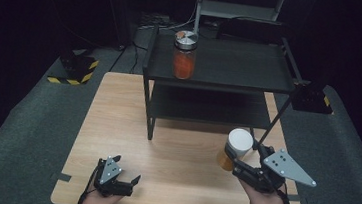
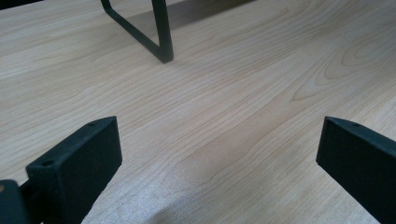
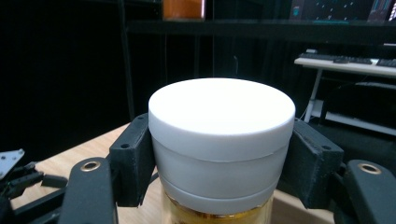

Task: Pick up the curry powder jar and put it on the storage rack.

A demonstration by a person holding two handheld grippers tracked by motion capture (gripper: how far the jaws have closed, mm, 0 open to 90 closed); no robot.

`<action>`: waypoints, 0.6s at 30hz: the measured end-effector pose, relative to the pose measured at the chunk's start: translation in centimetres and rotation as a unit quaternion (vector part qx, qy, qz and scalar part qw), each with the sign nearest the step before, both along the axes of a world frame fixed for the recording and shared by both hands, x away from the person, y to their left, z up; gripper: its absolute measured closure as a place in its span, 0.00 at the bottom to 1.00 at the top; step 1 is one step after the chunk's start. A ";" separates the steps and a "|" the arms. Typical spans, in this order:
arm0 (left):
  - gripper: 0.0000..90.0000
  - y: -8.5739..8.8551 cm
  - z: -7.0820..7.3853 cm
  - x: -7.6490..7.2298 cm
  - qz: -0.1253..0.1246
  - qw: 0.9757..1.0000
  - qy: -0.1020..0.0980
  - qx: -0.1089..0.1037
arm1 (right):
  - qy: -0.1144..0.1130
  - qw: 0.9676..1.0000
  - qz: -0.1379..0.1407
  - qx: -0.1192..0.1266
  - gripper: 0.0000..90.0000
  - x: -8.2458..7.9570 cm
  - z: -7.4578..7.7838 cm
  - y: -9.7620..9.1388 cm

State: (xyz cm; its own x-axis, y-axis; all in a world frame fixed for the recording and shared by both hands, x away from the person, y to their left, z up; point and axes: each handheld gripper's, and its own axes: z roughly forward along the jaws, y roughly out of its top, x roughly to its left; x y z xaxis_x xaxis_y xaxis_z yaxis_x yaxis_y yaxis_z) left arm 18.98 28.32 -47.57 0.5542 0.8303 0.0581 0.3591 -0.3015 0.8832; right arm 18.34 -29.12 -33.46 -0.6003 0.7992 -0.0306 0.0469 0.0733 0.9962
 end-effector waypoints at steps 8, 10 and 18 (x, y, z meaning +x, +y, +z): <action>0.00 0.0 0.0 0.0 -0.001 1.000 -0.001 0.001 | -0.011 1.000 -0.004 -0.001 0.37 0.0 1.6 0.0; 0.00 0.1 0.0 0.0 -0.001 1.000 -0.001 -0.001 | -0.016 1.000 -0.005 -0.002 0.37 0.0 2.1 0.0; 0.00 0.0 0.0 0.0 -0.002 1.000 0.000 0.000 | -0.027 0.999 -0.015 0.006 0.37 0.3 3.3 -0.2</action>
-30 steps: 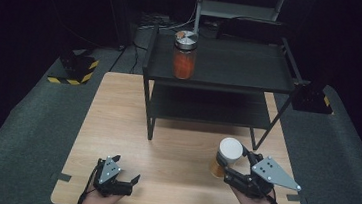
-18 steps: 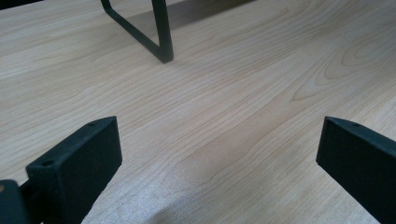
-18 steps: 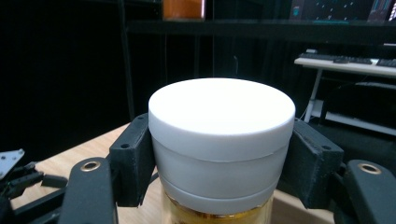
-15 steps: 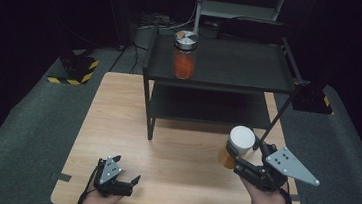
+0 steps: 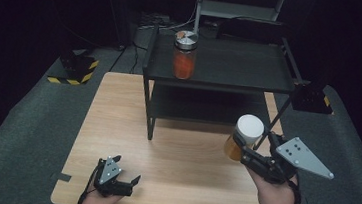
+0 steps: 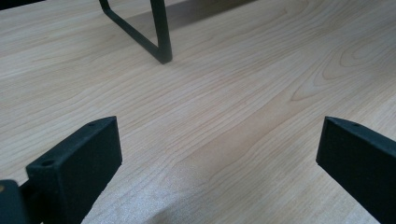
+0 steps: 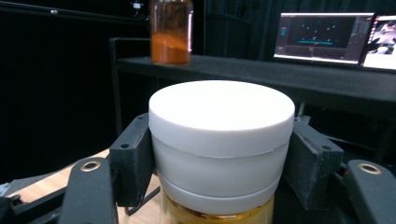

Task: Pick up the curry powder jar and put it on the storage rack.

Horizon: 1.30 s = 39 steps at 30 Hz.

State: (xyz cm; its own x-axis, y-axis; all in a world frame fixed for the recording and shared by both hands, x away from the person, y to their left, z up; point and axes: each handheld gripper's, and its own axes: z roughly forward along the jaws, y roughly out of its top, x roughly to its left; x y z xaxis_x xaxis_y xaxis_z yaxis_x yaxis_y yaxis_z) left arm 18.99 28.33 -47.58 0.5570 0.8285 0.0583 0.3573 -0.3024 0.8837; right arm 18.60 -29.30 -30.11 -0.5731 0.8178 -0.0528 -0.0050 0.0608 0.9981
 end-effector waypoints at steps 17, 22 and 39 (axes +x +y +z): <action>0.00 0.2 -0.1 0.0 0.002 1.000 0.000 -0.009 | -0.030 0.999 -0.026 0.026 0.37 0.5 3.2 0.5; 0.00 0.2 -0.1 -0.1 0.003 1.000 0.000 -0.009 | -0.037 0.998 -0.035 0.026 0.37 0.7 4.1 1.1; 0.00 0.4 -0.2 -0.1 0.002 1.000 0.000 -0.015 | -0.046 0.997 -0.050 0.030 0.37 2.4 6.6 2.1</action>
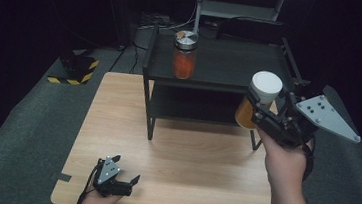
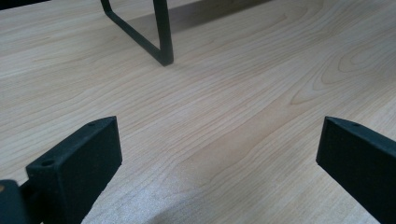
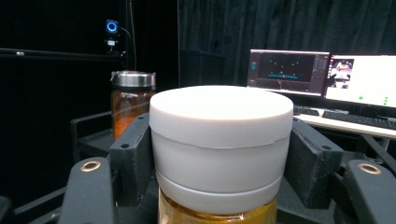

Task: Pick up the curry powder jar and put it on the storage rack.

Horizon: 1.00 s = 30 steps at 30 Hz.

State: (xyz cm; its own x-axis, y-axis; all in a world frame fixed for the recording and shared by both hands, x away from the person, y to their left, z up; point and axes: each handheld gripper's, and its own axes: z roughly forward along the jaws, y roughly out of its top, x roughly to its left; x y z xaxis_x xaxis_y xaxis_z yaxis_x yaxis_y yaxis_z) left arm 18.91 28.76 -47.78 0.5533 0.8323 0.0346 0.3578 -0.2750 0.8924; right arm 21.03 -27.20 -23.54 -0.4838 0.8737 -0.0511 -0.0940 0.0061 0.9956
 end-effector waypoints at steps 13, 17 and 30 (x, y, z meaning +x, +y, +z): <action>0.00 0.1 0.0 0.0 -0.001 1.000 0.001 -0.005 | -0.008 1.000 -0.016 0.004 0.37 1.8 1.6 1.0; 0.00 0.1 -0.1 0.0 -0.001 1.000 0.000 -0.005 | -0.005 1.000 -0.017 0.004 0.37 2.5 1.9 1.2; 0.00 0.3 -0.1 0.0 -0.003 1.000 0.000 -0.008 | -0.007 0.999 -0.032 0.006 0.37 4.9 2.9 2.1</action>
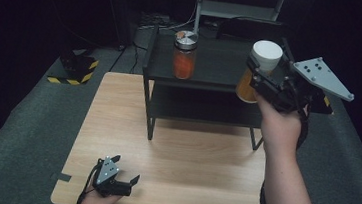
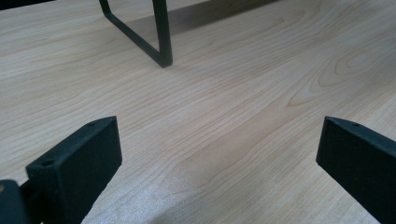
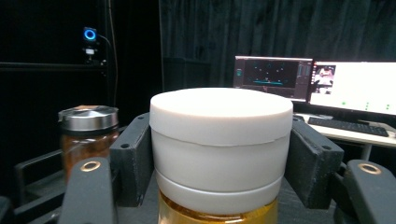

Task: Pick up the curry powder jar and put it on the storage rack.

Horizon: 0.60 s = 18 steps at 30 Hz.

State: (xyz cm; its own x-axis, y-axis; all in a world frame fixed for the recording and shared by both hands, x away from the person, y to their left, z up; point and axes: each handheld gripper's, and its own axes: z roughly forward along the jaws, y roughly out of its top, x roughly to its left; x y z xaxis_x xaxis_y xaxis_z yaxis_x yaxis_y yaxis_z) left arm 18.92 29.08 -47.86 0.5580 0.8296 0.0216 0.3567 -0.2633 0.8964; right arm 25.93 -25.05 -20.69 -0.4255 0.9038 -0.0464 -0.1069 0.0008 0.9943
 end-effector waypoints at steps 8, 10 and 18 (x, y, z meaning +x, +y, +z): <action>0.00 0.2 -0.1 0.0 -0.001 1.000 0.000 -0.004 | 0.004 1.000 -0.012 0.003 0.37 1.9 0.6 0.6; 0.00 0.3 -0.1 0.0 -0.002 1.000 -0.001 -0.005 | 0.004 1.000 -0.015 -0.001 0.37 2.4 0.7 0.8; 0.00 0.5 -0.2 0.0 -0.001 1.000 0.000 -0.015 | 0.003 1.000 -0.022 -0.009 0.37 4.0 0.5 1.7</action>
State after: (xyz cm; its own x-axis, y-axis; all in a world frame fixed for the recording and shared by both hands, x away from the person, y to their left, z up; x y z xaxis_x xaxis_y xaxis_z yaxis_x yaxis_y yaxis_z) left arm 18.92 29.56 -48.08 0.5594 0.8289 -0.0024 0.3557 -0.2374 0.9039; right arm 29.98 -23.40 -20.16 -0.3850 0.9209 -0.0610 -0.1005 0.0239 0.9947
